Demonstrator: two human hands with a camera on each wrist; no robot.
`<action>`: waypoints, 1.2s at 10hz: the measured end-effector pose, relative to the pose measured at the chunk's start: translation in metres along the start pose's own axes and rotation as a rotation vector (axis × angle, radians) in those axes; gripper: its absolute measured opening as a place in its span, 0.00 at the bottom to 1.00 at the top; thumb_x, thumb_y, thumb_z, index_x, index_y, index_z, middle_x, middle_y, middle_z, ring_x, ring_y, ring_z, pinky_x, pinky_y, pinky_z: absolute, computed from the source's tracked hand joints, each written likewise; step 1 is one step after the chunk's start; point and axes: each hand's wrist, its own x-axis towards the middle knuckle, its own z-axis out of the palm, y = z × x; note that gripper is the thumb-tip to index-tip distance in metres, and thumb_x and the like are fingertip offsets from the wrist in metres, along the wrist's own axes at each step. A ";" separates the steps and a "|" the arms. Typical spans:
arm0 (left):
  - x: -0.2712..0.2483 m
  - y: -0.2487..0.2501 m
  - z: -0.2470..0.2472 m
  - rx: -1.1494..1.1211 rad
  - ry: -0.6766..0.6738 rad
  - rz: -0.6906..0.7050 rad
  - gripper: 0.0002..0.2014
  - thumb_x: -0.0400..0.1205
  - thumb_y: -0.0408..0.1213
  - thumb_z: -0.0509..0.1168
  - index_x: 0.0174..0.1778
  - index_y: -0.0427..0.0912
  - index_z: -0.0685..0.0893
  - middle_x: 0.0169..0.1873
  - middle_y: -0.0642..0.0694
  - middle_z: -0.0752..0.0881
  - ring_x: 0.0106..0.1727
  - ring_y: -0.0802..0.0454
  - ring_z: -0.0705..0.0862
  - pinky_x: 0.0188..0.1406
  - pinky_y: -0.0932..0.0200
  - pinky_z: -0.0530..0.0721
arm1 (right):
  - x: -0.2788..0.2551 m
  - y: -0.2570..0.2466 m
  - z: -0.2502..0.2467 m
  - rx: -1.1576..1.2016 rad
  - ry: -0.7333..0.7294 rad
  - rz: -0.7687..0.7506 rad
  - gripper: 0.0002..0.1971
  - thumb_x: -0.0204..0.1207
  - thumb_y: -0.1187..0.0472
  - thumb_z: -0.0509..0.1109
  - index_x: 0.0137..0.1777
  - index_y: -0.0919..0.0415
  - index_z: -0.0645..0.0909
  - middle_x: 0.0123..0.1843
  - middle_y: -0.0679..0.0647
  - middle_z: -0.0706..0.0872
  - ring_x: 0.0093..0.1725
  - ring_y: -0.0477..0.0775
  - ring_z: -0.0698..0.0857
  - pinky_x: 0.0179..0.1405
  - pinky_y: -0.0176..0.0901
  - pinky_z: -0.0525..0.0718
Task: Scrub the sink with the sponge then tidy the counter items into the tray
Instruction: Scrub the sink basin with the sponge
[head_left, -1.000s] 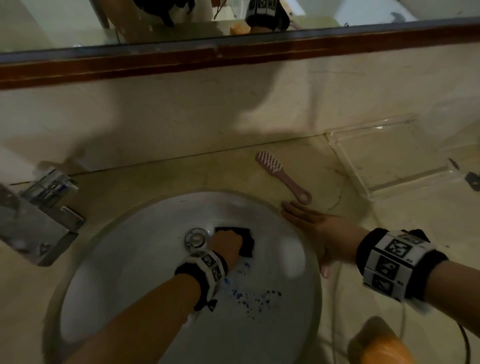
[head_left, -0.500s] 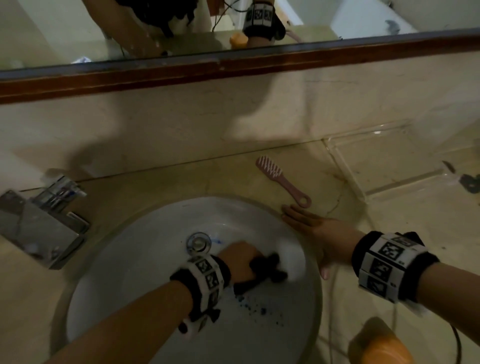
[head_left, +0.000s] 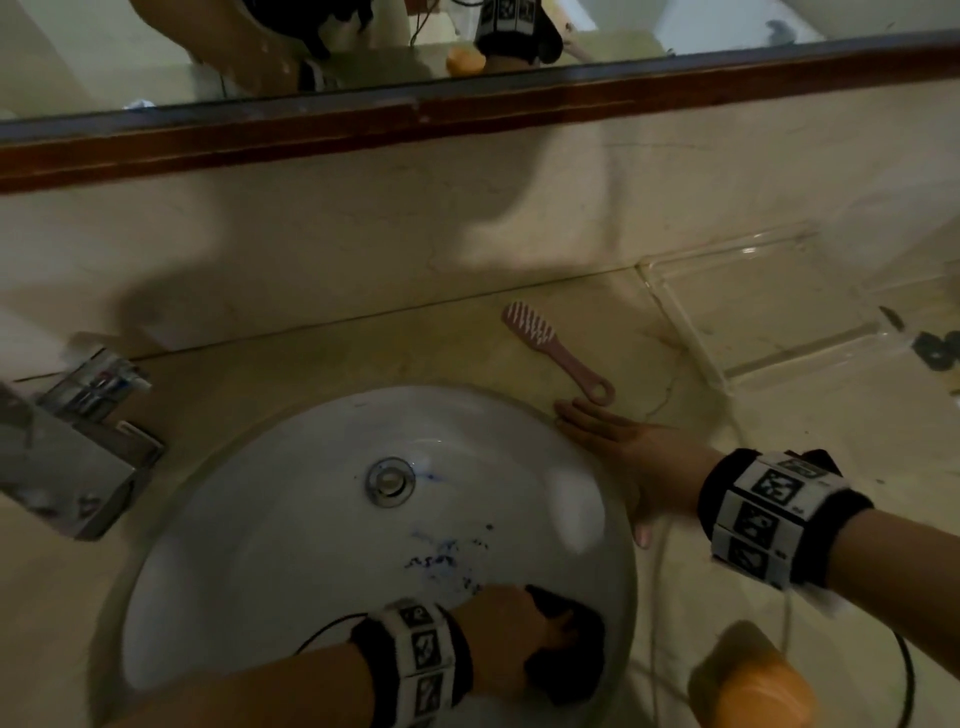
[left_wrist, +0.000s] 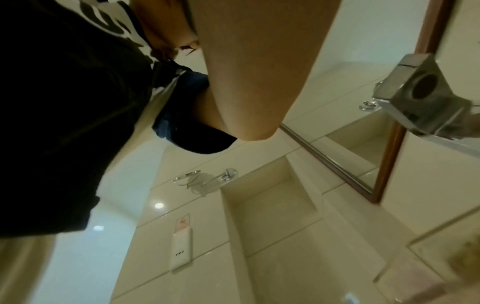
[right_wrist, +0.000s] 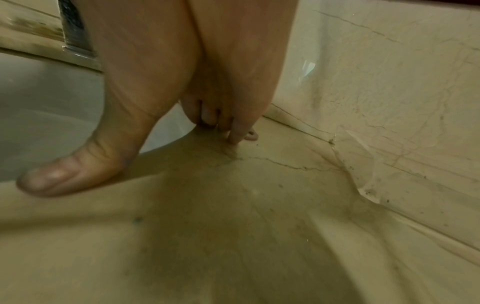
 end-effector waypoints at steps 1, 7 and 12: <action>-0.005 -0.010 0.024 0.351 -0.220 0.096 0.14 0.83 0.40 0.61 0.62 0.43 0.83 0.56 0.42 0.90 0.55 0.41 0.89 0.57 0.47 0.88 | -0.002 -0.001 -0.001 0.011 0.015 -0.005 0.70 0.54 0.50 0.85 0.83 0.59 0.34 0.85 0.52 0.32 0.82 0.45 0.34 0.81 0.34 0.43; -0.044 0.009 0.004 0.763 0.048 -0.109 0.40 0.65 0.75 0.61 0.61 0.46 0.82 0.56 0.50 0.90 0.58 0.55 0.88 0.59 0.57 0.87 | 0.006 0.002 0.003 -0.021 0.012 -0.032 0.78 0.37 0.33 0.77 0.82 0.61 0.34 0.77 0.46 0.29 0.74 0.43 0.30 0.85 0.42 0.45; -0.044 -0.022 -0.032 0.282 0.104 -0.247 0.28 0.59 0.50 0.84 0.55 0.47 0.91 0.54 0.48 0.92 0.51 0.55 0.92 0.42 0.64 0.89 | 0.000 -0.008 -0.002 -0.070 -0.028 0.024 0.71 0.52 0.52 0.86 0.82 0.62 0.35 0.85 0.58 0.33 0.85 0.56 0.37 0.83 0.40 0.41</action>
